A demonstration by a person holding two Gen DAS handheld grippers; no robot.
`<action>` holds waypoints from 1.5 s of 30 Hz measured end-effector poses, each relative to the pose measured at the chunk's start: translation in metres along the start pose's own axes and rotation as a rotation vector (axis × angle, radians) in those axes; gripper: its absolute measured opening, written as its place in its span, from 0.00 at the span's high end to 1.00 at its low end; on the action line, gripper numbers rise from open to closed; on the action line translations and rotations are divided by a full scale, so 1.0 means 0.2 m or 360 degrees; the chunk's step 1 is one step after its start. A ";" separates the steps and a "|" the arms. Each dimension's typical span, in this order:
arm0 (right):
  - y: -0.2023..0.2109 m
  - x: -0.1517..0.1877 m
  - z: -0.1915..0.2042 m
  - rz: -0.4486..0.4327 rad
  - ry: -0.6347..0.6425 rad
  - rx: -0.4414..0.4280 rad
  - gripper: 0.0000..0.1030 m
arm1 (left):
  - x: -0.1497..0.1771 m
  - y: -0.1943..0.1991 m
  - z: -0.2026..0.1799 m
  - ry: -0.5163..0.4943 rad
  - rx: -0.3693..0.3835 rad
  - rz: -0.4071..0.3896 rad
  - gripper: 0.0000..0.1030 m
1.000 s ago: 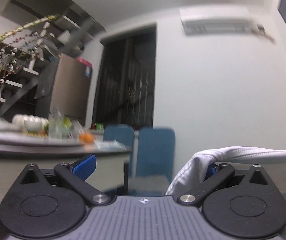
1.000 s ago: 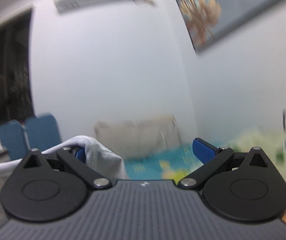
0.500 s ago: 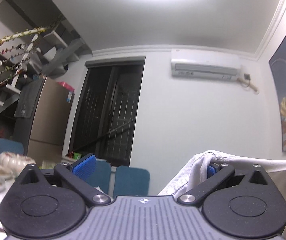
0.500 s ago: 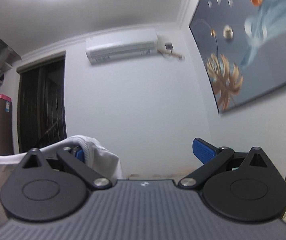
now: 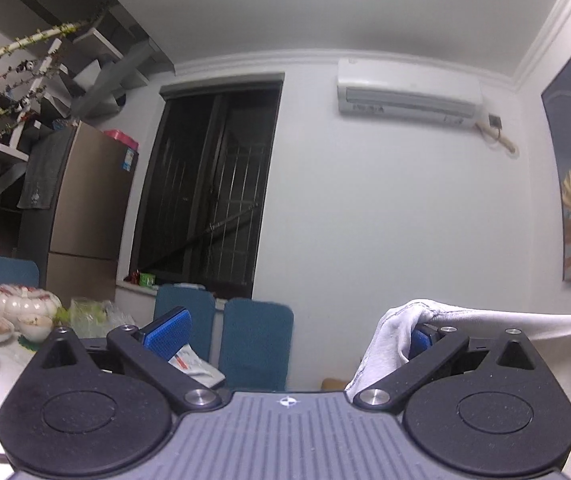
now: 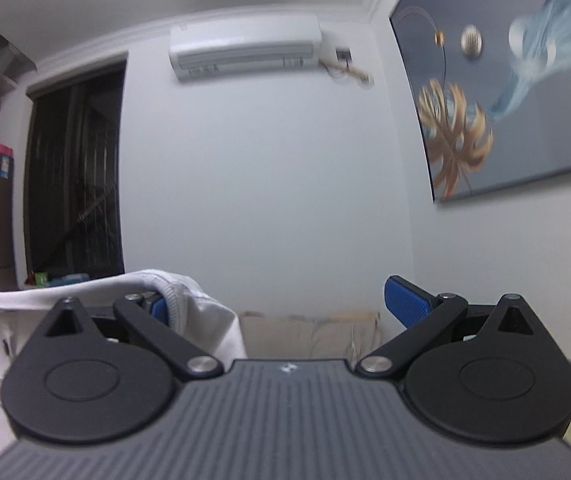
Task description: Fold clothes
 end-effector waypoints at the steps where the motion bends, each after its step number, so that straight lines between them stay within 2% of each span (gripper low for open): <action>1: -0.10 0.07 -0.01 0.0039 0.0010 0.0014 0.00 | 0.09 -0.10 -0.01 0.0002 -0.0004 0.0030 0.00; 4: -0.40 0.31 0.00 0.0134 0.0033 0.0049 0.00 | 0.34 -0.42 -0.03 0.0021 -0.0010 0.0120 0.00; 12: -1.26 1.09 0.02 0.0359 0.0041 0.0105 0.00 | 1.09 -1.32 -0.09 0.0033 -0.0049 0.0361 0.00; 17: -1.80 1.57 0.03 0.0499 0.0047 0.0141 0.00 | 1.77 -1.89 -0.15 -0.0020 -0.0022 0.0566 0.00; 20: -2.09 1.92 0.02 0.0626 0.0080 0.0144 0.00 | 2.23 -2.15 -0.20 -0.0099 -0.0016 0.0725 0.00; 23: -2.32 2.31 0.00 0.0868 0.0106 0.0075 0.00 | 2.66 -2.35 -0.22 -0.0151 0.0018 0.0896 0.00; 26: -2.46 2.64 0.01 0.1111 0.0168 -0.0032 0.00 | 2.99 -2.48 -0.21 -0.0182 0.0111 0.1055 0.00; 29: -2.52 2.80 0.08 0.1366 0.0100 -0.0321 0.00 | 3.21 -2.57 -0.24 -0.0261 0.0221 0.1301 0.00; 30: -2.54 2.83 0.11 0.1446 0.0060 -0.0416 0.00 | 3.26 -2.59 -0.26 -0.0307 0.0245 0.1386 0.00; 32: -2.54 2.83 0.15 0.1533 -0.0108 -0.0575 0.00 | 3.28 -2.58 -0.29 -0.0305 0.0347 0.1433 0.00; 36: -2.48 2.74 0.18 0.1472 -0.0490 -0.0688 0.00 | 3.17 -2.52 -0.27 -0.0137 0.0473 0.1394 0.00; 38: -2.45 2.68 0.17 0.1464 -0.0608 -0.0682 0.00 | 3.07 -2.45 -0.26 -0.0117 0.0498 0.1326 0.00; 39: -2.43 2.64 0.16 0.1443 -0.0623 -0.0661 0.00 | 3.00 -2.41 -0.25 -0.0126 0.0509 0.1290 0.00; 42: -2.28 2.47 0.15 0.1243 -0.0417 -0.0461 0.00 | 2.86 -2.25 -0.19 -0.0162 0.0504 0.1182 0.00; 45: -2.04 2.29 0.16 0.1091 -0.0286 -0.0408 0.00 | 2.68 -2.01 -0.12 -0.0148 0.0492 0.1048 0.00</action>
Point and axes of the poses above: each gripper's, at about its wrist camera, not at the fingertips, and y roughly against the way its jaws point, z to its left, x to its underside, the point moved 5 cm from there along -y, roughly the way its jaws point, and after that the axes turned 8 degrees about x, right-handed, at the moved point
